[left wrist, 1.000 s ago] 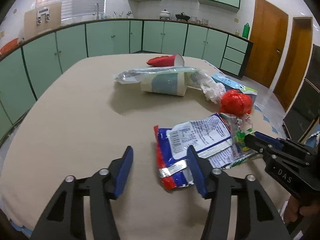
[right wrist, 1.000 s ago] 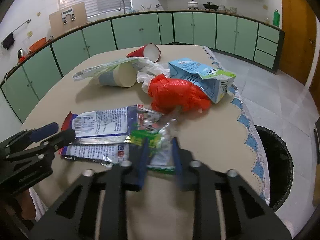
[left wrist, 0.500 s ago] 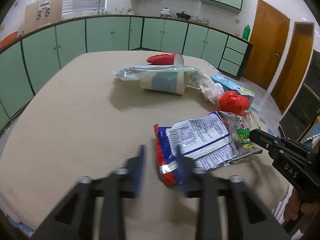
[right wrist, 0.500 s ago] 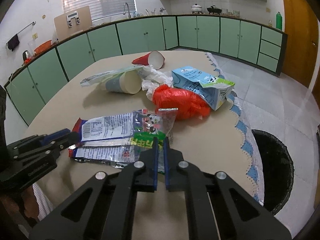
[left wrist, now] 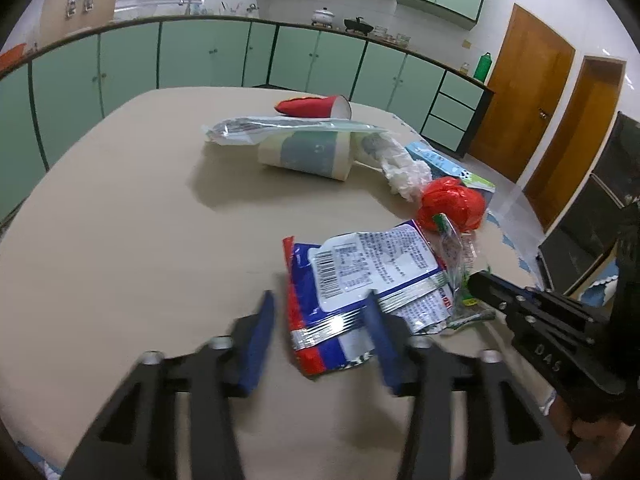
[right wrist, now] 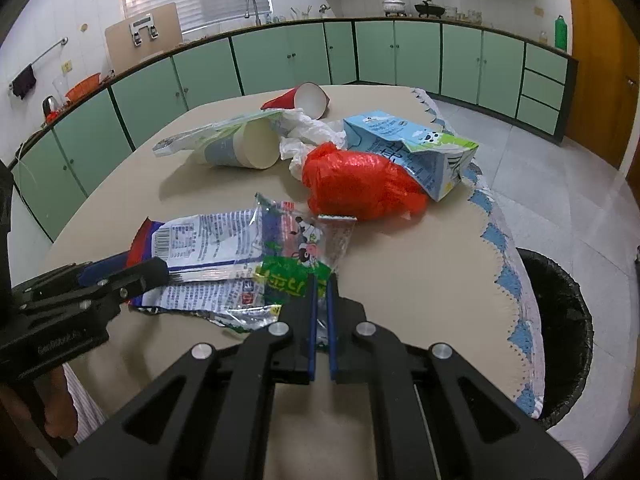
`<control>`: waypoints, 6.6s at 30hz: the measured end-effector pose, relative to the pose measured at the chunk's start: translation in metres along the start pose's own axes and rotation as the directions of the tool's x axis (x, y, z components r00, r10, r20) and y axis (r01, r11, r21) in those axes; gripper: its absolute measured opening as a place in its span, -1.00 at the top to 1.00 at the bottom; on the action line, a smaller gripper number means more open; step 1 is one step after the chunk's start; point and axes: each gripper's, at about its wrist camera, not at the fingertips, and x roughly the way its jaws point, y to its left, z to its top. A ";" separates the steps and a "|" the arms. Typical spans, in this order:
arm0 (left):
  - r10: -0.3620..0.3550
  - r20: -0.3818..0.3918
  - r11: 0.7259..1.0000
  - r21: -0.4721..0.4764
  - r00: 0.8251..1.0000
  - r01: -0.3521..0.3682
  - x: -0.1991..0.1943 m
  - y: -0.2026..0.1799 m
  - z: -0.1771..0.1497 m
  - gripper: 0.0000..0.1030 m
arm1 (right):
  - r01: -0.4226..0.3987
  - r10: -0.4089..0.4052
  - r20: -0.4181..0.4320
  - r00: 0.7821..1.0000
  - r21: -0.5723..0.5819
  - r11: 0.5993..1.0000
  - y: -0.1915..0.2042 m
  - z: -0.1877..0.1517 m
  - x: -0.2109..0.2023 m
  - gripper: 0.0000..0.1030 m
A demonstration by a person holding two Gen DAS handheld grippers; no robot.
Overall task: Collect trash
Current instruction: 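Grasp the snack wrappers with the right gripper while the left grasps the blue-red wrapper, then carry both wrappers over the bin and open both grippers to drop them, then move both tools back over the milk carton and red bag on the table, then grasp the white-green milk carton with the right gripper while the left grasps the red bag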
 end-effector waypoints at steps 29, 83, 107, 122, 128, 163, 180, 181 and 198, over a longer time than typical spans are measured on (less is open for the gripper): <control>0.052 0.205 0.998 0.031 0.977 -0.060 -0.068 -0.026 0.036 0.96 | 0.018 -0.013 0.172 0.985 -0.031 0.999 0.004 0.038 -0.079 0.96; -0.202 -0.037 0.909 0.364 0.979 0.201 0.121 -0.314 0.050 0.93 | 0.367 -0.389 0.011 0.921 0.308 0.878 -0.291 -0.029 -0.051 0.81; -0.237 0.150 0.958 0.199 0.960 0.206 0.052 -0.235 0.110 -0.42 | 0.375 -0.448 0.190 0.874 0.322 0.869 -0.260 0.009 -0.098 -0.89; 0.028 0.280 0.988 0.141 0.960 -0.070 -0.014 -0.111 0.102 -0.51 | 0.248 -0.314 0.291 0.904 0.242 0.938 -0.178 0.045 -0.095 -0.90; 0.114 0.256 0.983 0.108 0.960 -0.146 -0.015 -0.070 0.089 -0.51 | 0.184 -0.228 0.277 0.933 0.177 0.967 -0.136 0.056 -0.065 -0.90; 0.179 0.145 0.981 0.051 0.973 -0.188 0.054 -0.054 0.086 -0.51 | 0.017 -0.016 0.011 1.000 -0.128 0.992 -0.100 0.088 0.058 -0.07; 0.124 0.158 0.988 0.077 0.980 -0.137 0.040 -0.075 0.080 -0.51 | 0.066 -0.064 0.087 0.994 -0.024 0.998 -0.107 0.072 0.010 -0.02; 0.115 0.156 0.988 0.084 0.981 -0.129 0.040 -0.079 0.078 -0.51 | 0.070 -0.069 0.092 0.993 -0.009 0.998 -0.110 0.069 0.005 -0.02; -0.021 0.052 0.993 0.118 0.998 0.014 0.068 -0.120 0.064 -0.05 | 0.088 -0.094 0.073 0.993 0.073 0.993 -0.130 0.039 -0.013 -0.01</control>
